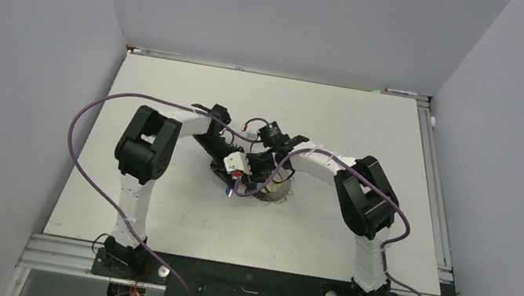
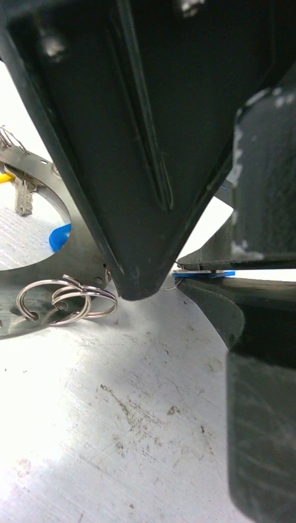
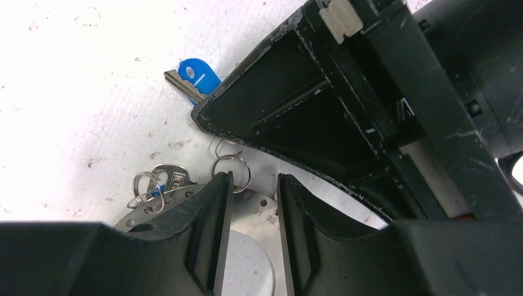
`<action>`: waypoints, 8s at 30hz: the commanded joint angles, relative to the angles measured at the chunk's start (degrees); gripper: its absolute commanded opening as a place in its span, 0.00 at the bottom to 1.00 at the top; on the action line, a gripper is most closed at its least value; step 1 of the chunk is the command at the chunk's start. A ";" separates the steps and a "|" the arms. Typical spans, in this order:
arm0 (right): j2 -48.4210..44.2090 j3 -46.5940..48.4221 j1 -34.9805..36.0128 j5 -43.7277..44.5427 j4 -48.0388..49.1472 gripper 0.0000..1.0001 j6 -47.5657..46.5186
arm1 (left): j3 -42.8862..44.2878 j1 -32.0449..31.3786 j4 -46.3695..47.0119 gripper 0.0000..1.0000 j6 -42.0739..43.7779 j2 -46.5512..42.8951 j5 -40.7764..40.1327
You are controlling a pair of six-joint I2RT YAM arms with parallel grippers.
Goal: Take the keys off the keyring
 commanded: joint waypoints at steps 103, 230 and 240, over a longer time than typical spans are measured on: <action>-9.79 -21.60 -12.53 -15.76 42.13 0.05 57.00 | -1.74 1.11 5.57 0.00 -5.79 -12.80 3.79; -24.90 -24.25 -0.70 4.69 63.12 0.35 51.03 | -35.89 6.87 63.27 0.00 -126.99 -48.11 4.49; -23.53 -22.53 -0.16 3.33 60.91 0.27 50.10 | -35.76 6.42 63.29 0.00 -126.96 -48.43 4.68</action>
